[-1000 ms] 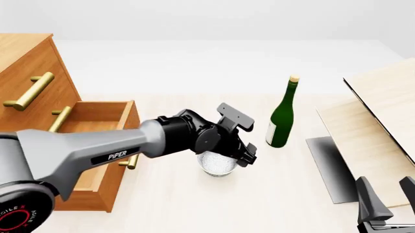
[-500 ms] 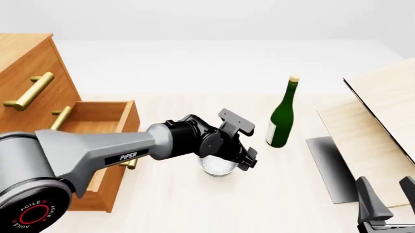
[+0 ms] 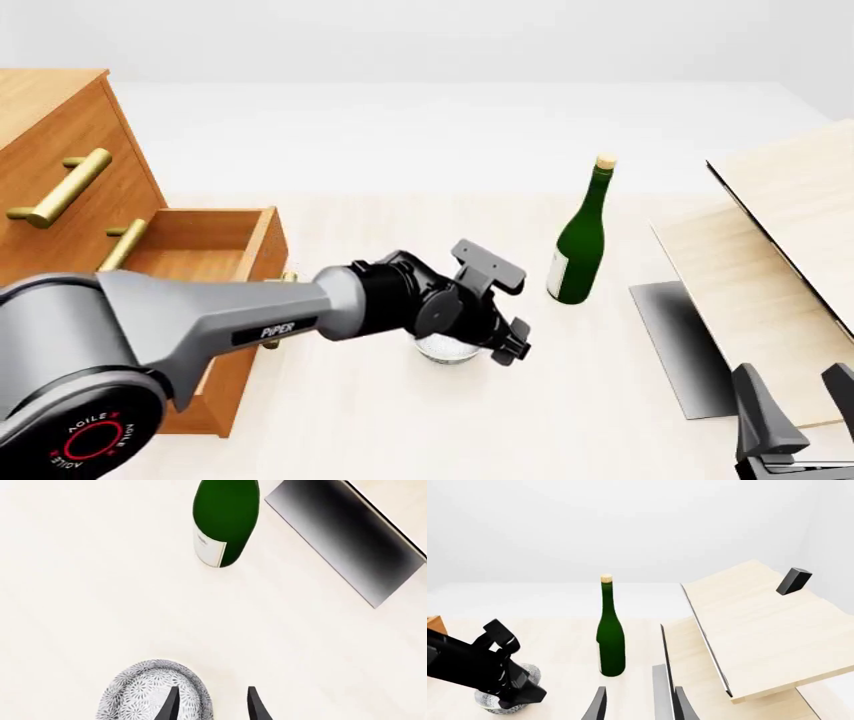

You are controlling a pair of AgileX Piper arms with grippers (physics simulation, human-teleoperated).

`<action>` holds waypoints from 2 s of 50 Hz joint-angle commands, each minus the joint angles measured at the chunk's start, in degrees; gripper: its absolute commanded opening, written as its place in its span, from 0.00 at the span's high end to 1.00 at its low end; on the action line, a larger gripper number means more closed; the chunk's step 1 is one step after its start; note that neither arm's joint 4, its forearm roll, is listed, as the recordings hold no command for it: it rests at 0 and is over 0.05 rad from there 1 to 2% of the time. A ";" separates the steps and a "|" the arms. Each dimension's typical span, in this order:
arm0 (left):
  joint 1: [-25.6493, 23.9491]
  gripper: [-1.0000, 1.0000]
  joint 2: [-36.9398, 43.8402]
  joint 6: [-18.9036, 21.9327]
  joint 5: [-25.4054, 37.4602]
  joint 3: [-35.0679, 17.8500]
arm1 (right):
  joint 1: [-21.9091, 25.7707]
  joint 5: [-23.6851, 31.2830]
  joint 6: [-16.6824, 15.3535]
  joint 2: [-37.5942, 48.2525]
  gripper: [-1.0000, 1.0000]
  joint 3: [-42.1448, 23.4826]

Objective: Put the bowl in the bottom drawer of the cabinet.

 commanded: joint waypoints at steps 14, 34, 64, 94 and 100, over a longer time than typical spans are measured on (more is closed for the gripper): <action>-0.06 0.00 1.19 -1.53 -1.87 1.62 | 0.02 0.14 0.00 -0.13 0.00 -0.01; 0.52 0.00 1.93 -1.85 -2.55 1.66 | 0.02 0.09 0.00 -0.15 0.00 0.05; 0.61 0.00 3.27 -3.40 -4.94 2.82 | 0.01 0.03 -0.01 -0.10 0.00 0.06; 0.88 1.00 3.03 -2.55 -5.29 3.16 | 0.02 0.03 -0.01 -0.10 0.00 0.06; 0.72 1.00 2.20 -2.14 -5.81 3.45 | 0.02 0.03 0.00 -0.10 0.00 0.06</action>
